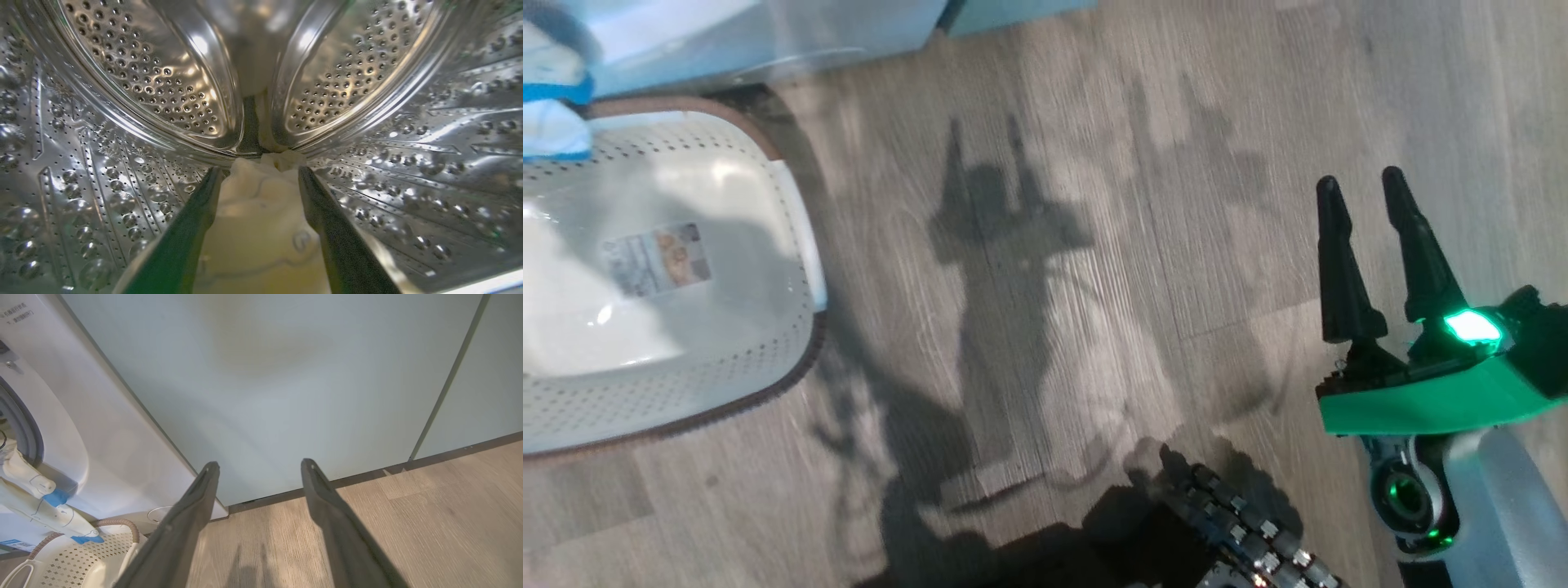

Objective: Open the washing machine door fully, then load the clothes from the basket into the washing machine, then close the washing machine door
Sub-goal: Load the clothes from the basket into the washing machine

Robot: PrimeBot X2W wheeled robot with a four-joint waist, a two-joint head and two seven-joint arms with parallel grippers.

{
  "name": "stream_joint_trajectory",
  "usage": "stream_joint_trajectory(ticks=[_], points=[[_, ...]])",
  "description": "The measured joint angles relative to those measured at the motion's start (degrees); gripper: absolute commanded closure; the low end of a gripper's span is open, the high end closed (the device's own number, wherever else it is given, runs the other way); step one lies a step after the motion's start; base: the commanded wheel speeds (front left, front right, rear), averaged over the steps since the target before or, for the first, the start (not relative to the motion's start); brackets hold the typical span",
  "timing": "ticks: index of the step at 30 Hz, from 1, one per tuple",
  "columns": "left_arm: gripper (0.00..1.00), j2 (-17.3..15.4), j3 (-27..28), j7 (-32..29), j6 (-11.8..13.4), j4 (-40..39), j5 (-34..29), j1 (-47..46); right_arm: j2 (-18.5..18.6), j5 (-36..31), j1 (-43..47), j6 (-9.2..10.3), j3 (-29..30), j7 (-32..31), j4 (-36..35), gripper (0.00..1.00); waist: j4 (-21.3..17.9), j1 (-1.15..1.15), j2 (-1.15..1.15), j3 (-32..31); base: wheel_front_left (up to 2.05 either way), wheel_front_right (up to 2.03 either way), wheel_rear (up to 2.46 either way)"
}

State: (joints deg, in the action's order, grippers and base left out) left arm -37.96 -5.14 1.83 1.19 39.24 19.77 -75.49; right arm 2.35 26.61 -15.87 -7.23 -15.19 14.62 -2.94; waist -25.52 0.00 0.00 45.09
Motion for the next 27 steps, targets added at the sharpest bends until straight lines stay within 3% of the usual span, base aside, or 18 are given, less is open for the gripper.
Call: stream_joint_trajectory(ticks=[6, 13, 20, 27], points=[[0.0, 1.64, 0.35, 2.87, 0.76, -2.32, 1.6, 6.32, 0.0, -1.53, 0.21, 0.0, 0.91, 0.0, 0.26, 0.0, 1.51, -0.01, 0.0, -2.73, 0.0, 0.0, 0.0], [0.0, 4.0, 1.59, 5.72, 2.56, -10.78, 4.07, 17.36, 0.01, -3.44, 0.69, 0.0, 2.37, 0.0, 0.74, 0.0, 3.42, -0.01, 0.0, -6.33, 0.0, 0.0, 0.0], [0.0, 6.67, 3.28, 8.23, 7.37, -24.1, 4.88, 36.02, 0.02, -5.71, 2.89, 0.0, 2.82, 0.0, 1.65, 0.0, 4.99, -0.01, 0.0, -10.81, 0.0, 0.0, 0.0], [0.0, 11.27, 3.32, 9.42, 13.81, -39.91, 4.81, 54.54, 0.03, -8.43, 4.99, 0.0, 3.76, 0.0, 2.43, 0.0, 7.41, -0.01, 0.0, -15.4, 0.0, 0.0, 0.0]])
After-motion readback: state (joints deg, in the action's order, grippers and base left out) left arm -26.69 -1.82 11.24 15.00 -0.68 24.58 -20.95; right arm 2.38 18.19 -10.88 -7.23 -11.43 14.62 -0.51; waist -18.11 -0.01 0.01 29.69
